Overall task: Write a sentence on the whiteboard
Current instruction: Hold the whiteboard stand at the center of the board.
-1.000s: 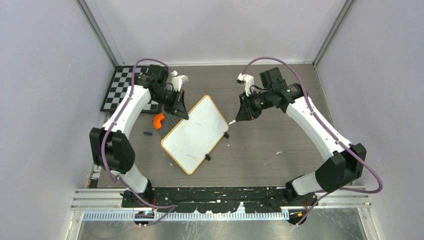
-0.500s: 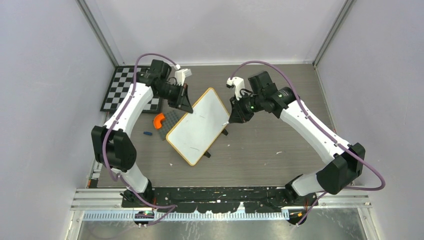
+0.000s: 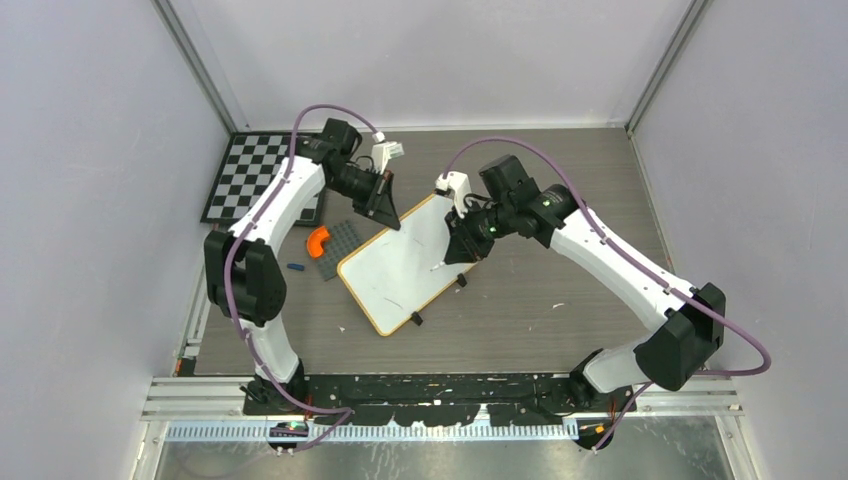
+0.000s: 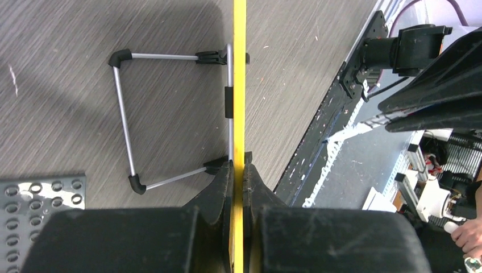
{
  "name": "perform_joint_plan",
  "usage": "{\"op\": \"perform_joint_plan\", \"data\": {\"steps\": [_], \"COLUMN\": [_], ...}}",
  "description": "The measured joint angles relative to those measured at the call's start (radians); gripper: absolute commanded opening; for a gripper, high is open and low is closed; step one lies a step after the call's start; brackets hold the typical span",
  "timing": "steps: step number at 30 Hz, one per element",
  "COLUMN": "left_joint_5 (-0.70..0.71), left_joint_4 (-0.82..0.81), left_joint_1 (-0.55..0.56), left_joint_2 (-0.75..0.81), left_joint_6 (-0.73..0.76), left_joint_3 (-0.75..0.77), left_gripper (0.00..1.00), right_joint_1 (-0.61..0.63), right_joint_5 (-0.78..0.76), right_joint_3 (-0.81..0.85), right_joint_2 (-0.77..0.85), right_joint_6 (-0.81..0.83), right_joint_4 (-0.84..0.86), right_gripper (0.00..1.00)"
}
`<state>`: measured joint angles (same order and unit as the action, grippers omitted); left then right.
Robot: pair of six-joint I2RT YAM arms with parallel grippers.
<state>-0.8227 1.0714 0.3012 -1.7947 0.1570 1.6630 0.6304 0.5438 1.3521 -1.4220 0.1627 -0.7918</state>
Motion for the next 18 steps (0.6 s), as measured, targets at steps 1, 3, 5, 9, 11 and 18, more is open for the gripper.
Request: {"op": "perform_joint_plan", "data": {"steps": [1,3,5,9,11,18], "left_joint_5": [-0.005,-0.013,-0.016,-0.008,-0.003,0.013], "left_joint_4": [0.003,0.003,0.004,0.032,0.063,0.103], "left_joint_1": [0.006,0.016,0.021,0.026,0.025,-0.049], "left_joint_2": [-0.008,-0.018,-0.021,-0.027,-0.027,0.031], "left_joint_6": [0.01,0.026,0.035,0.045,0.052,0.059], "left_joint_3": [0.009,0.019,0.024,0.041,0.048,0.044], "left_gripper": [0.0,0.02,0.08,0.36,0.51,0.96], "right_joint_1": [0.007,0.021,0.031,0.054,0.065,0.118], "right_joint_5": [0.001,-0.001,-0.011,-0.059,-0.081,-0.156], "right_joint_3": [0.0,-0.002,-0.006,-0.016,-0.016,0.045], "right_joint_2": [0.0,0.0,0.0,0.0,0.0,-0.021], "right_joint_6": [0.0,-0.002,-0.009,-0.039,-0.051,-0.053], "right_joint_4": [0.002,0.014,0.031,0.084,0.108,0.114], "right_gripper": [0.0,0.0,0.0,0.0,0.0,0.0]}}
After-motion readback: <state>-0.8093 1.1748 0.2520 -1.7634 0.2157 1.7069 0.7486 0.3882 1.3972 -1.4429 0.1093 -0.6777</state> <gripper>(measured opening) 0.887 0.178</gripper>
